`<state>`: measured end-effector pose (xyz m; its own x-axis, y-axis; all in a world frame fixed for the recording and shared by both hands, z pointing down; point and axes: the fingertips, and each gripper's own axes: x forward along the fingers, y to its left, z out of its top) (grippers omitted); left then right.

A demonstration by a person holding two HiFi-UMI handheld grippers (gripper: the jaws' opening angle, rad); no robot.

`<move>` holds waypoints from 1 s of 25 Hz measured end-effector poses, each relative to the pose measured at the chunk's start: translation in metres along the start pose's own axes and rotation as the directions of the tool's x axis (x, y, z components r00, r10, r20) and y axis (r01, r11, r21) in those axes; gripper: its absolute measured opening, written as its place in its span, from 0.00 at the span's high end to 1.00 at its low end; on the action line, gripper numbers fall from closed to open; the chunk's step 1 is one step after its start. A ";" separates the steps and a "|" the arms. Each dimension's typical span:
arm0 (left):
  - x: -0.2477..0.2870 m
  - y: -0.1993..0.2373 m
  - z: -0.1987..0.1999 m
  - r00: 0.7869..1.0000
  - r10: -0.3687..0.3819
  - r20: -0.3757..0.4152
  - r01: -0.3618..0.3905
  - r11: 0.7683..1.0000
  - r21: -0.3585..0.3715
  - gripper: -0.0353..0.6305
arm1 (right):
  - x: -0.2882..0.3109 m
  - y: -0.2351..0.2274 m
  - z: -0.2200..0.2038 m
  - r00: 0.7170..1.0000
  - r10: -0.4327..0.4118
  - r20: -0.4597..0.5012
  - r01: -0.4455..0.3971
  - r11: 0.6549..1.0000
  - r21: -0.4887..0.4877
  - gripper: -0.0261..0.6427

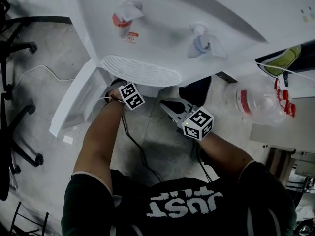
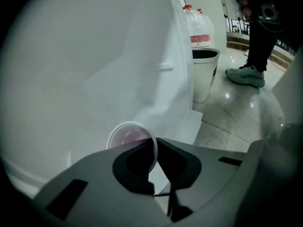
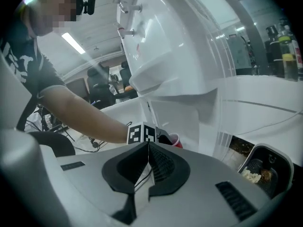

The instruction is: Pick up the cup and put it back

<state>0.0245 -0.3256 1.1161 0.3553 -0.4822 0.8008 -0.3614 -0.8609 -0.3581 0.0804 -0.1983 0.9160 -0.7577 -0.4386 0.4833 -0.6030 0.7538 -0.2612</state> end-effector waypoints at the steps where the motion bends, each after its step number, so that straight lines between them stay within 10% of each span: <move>1: -0.001 -0.004 -0.003 1.000 -0.005 0.003 0.005 1.000 -0.001 0.91 | 0.002 0.003 0.002 1.000 0.010 0.001 -0.010 1.000 -0.008 0.91; 15: -0.143 -0.039 0.001 0.998 0.036 0.044 -0.032 0.996 -0.086 0.91 | 0.040 0.076 0.044 0.953 0.283 -0.108 -0.294 0.949 -0.109 0.91; 25: -0.335 -0.035 0.103 0.998 0.036 0.050 -0.022 0.966 -0.257 0.91 | -0.067 0.169 0.163 0.903 0.387 -0.186 -0.412 0.903 -0.121 0.91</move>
<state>0.0065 -0.1502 0.8108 0.3848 -0.5202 0.7624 -0.5788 -0.7795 -0.2397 -0.0117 -0.1213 0.7031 -0.8710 -0.0138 0.4910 -0.2026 0.9207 -0.3336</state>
